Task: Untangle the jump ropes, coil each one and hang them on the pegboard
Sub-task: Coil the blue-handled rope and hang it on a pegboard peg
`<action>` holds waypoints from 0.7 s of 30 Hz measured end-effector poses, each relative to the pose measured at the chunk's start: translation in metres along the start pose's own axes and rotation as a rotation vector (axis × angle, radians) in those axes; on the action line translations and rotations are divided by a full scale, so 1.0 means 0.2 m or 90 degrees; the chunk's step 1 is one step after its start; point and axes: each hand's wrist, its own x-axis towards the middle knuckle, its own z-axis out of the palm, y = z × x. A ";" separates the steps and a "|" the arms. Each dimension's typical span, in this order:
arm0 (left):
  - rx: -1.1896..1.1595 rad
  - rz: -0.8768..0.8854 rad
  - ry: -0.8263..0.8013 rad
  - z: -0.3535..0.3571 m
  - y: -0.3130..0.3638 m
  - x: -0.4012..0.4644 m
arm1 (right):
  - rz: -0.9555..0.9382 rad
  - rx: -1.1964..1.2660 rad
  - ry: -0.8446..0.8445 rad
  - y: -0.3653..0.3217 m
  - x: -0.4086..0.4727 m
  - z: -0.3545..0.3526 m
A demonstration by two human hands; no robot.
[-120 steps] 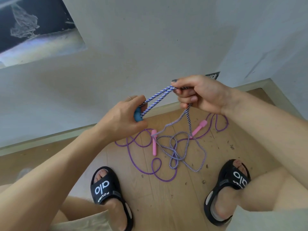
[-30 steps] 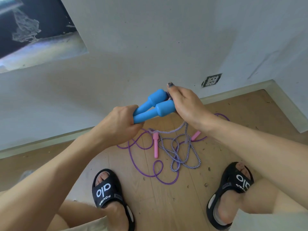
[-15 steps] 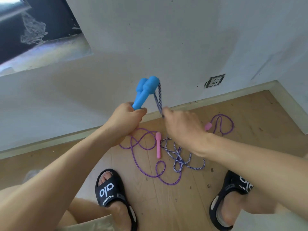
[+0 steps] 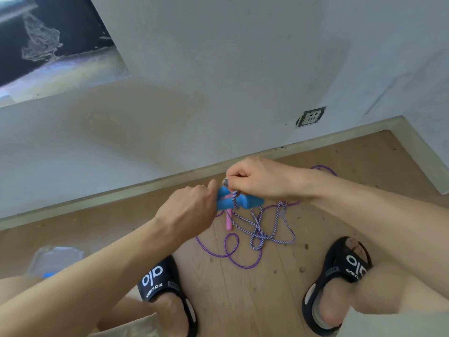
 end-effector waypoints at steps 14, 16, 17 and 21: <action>-0.362 -0.130 -0.102 -0.20 -0.16 0.06 | 0.085 0.293 0.027 0.15 0.03 -0.13; -0.404 -0.106 -0.130 -0.22 -0.15 0.05 | 0.053 0.410 0.080 0.11 0.05 -0.09; -0.435 -0.094 -0.143 -0.23 -0.15 0.05 | 0.050 0.380 0.114 0.09 0.05 -0.06; -0.597 -0.069 -0.178 -0.25 -0.12 0.01 | 0.023 0.315 0.282 0.10 0.05 0.02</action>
